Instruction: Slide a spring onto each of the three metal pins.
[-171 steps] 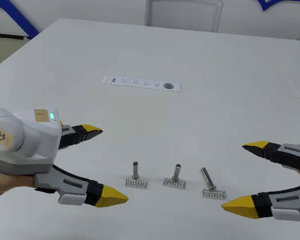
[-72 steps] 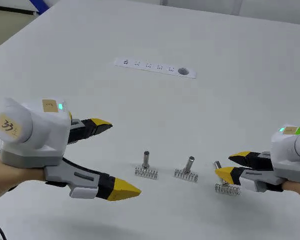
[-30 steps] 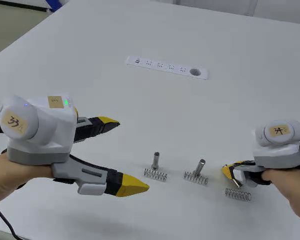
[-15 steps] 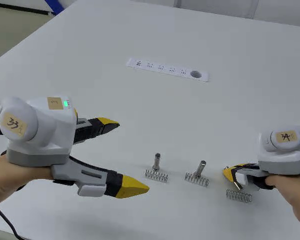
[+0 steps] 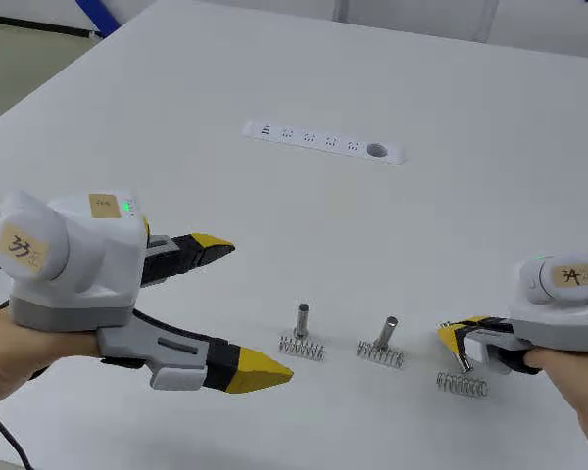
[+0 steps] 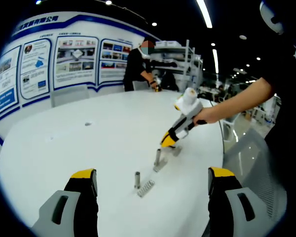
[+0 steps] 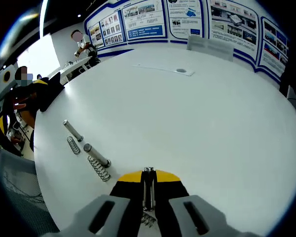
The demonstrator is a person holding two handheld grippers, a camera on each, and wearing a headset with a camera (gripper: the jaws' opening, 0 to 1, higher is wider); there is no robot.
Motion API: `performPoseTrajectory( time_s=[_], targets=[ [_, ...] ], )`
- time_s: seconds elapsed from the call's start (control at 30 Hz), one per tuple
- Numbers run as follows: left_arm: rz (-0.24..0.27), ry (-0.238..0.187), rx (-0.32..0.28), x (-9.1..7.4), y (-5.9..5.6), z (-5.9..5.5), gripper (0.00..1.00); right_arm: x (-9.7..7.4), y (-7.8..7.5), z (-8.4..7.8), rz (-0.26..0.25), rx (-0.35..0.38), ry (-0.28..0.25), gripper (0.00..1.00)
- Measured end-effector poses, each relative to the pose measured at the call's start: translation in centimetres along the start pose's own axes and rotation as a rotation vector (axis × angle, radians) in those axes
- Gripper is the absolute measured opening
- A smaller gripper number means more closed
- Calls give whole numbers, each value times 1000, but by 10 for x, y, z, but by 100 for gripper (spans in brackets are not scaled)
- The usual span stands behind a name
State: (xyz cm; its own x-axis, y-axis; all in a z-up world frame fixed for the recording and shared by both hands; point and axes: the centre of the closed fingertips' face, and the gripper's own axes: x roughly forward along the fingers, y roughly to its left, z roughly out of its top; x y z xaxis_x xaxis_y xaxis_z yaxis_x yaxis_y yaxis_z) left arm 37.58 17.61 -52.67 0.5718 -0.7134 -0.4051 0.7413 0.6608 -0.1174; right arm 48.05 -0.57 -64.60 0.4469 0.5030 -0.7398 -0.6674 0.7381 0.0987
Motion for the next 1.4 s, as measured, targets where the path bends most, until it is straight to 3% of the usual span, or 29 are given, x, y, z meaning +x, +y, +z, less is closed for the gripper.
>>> performPoseTrajectory(
  time_s=[0.4,0.9,1.4],
  targets=[
    [-5,6,13,1,-2,3,95,-11,1,7,14,6,-92,8],
    [-4,14,23,-2,-3,3,95,-19,4,7,12,-21,-140,8],
    [-8,25,29,-4,-10,1,95,-31,2,2,0,-37,-221,8]
  ],
)
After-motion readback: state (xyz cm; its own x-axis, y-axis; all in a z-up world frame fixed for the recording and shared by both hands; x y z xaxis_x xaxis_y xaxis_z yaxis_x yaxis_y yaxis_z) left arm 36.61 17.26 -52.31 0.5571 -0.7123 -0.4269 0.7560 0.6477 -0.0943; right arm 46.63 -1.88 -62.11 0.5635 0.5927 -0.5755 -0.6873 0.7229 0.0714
